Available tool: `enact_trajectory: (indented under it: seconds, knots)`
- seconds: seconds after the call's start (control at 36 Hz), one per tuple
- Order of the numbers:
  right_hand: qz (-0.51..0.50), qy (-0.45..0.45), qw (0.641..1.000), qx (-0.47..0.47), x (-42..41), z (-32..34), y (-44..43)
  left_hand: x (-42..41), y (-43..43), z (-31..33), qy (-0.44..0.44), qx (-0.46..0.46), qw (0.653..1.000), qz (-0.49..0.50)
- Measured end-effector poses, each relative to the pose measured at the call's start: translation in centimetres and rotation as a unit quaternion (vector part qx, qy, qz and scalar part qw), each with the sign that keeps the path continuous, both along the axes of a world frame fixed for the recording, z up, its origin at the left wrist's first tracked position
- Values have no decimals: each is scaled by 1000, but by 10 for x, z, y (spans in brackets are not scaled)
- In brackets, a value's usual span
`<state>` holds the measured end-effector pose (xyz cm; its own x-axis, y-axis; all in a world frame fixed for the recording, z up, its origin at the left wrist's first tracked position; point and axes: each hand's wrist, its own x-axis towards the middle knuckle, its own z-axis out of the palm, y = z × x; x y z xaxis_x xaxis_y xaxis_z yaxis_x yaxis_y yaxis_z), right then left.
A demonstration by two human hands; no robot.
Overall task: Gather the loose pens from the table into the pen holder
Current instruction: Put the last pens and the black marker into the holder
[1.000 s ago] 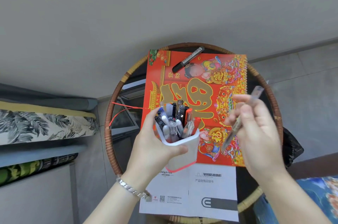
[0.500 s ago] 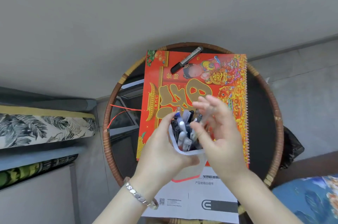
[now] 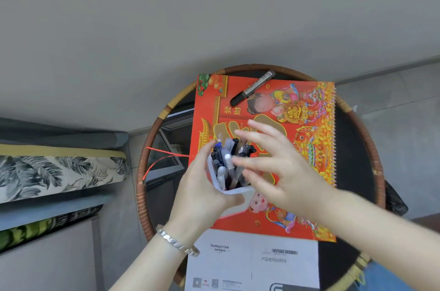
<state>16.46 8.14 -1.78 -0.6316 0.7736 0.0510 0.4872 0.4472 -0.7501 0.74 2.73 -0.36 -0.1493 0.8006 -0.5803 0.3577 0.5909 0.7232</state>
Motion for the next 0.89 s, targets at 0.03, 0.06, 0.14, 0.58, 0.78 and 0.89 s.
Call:
enact_trajectory:
  seconds: [0.03, 0.06, 0.14, 0.58, 0.78, 0.89]
  knots:
    - [33, -3, 999, -40, -3, 0, 10, -2, 3, -1, 0, 2, 1000, -1]
    - [59, -4, 996, -68, -5, -1, 22, -5, 6, -3, -1, 10, 1000, -3]
    - [44, 16, 994, -96, -15, -7, 61, -13, 17, -10, 10, 13, 1000, -6]
    - [64, -459, 872, 154, -24, -92, 131, -38, 31, -2, 6, 42, 999, 2]
    - [-104, -248, 960, 71, -9, -59, 103, -38, 15, -9, 27, 62, 998, -15]
    - [-277, 73, 952, -109, 6, 1, 51, -32, 4, -19, 34, 76, 997, -6]
